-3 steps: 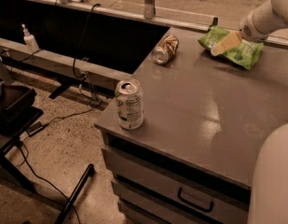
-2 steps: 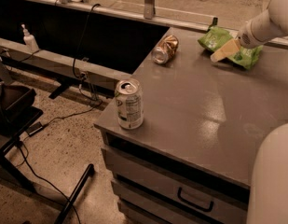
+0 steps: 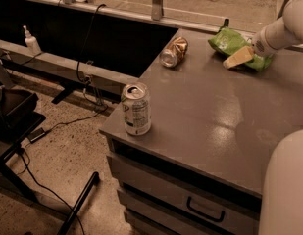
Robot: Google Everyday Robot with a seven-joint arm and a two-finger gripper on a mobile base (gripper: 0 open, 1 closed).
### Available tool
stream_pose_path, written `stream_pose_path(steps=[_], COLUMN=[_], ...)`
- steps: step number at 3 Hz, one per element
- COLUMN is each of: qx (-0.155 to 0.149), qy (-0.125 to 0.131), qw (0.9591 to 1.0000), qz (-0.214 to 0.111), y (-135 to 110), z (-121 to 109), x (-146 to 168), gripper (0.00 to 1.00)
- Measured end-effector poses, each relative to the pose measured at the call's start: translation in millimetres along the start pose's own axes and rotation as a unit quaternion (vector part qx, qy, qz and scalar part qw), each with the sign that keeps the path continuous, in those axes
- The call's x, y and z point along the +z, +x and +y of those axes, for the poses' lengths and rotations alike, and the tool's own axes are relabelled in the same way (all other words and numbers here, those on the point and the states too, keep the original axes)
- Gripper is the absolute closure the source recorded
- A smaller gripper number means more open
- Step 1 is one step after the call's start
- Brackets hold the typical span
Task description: Move green rice chip bag near 7up can
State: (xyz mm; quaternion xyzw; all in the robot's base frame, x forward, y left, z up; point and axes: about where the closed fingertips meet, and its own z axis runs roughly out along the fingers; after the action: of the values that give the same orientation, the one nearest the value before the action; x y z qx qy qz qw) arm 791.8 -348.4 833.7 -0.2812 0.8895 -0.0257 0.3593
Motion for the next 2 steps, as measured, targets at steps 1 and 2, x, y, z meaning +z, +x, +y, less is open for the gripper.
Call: stream_pose_path(steps=[1, 2], qx=[0.0, 0.0], qy=[0.0, 0.0], qw=[1.0, 1.0], qz=[0.0, 0.0], y=[-3.7, -6.1], z=[-1.5, -2.4], x=[-4.4, -7.3], gripper=[0.67, 0.97])
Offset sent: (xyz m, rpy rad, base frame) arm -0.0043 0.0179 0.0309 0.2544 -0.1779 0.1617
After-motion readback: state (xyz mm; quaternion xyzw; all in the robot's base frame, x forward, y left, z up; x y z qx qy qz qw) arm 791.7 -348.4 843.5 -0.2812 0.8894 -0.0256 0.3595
